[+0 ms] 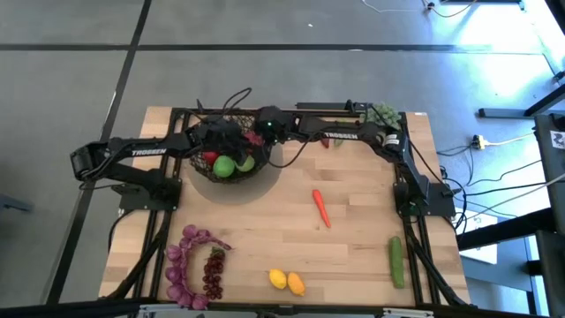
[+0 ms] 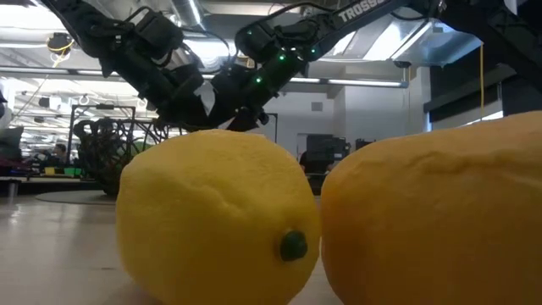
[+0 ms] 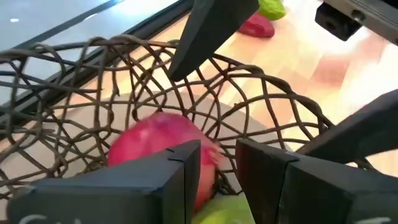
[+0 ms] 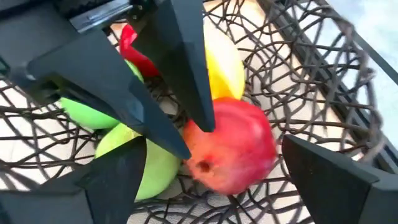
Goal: Build produce basket
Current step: Put the bottom green cucumber into the black wire basket
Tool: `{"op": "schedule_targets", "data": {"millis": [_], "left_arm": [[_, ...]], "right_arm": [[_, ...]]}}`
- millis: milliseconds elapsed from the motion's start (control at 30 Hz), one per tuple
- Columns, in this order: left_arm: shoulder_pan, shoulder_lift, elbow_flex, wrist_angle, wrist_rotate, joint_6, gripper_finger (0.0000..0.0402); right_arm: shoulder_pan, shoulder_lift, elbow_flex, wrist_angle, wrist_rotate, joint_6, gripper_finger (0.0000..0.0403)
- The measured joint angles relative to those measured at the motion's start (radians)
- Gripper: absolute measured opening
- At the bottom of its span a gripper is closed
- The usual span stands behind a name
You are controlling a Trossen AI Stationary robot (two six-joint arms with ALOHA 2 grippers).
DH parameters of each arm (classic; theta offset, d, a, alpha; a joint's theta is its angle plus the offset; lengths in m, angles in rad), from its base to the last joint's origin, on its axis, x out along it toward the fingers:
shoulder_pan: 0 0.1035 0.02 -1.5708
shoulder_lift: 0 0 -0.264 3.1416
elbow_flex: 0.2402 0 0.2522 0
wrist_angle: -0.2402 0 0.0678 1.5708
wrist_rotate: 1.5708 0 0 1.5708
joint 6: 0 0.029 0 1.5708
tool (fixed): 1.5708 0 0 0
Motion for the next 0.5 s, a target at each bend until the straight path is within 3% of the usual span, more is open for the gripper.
{"op": "schedule_targets", "data": {"millis": [500], "left_arm": [[-0.024,-0.052,0.001,0.008,0.014,-0.030,0.0092]], "right_arm": [[0.001,0.002,0.019,-0.042,-0.001,-0.001,0.0367]]}}
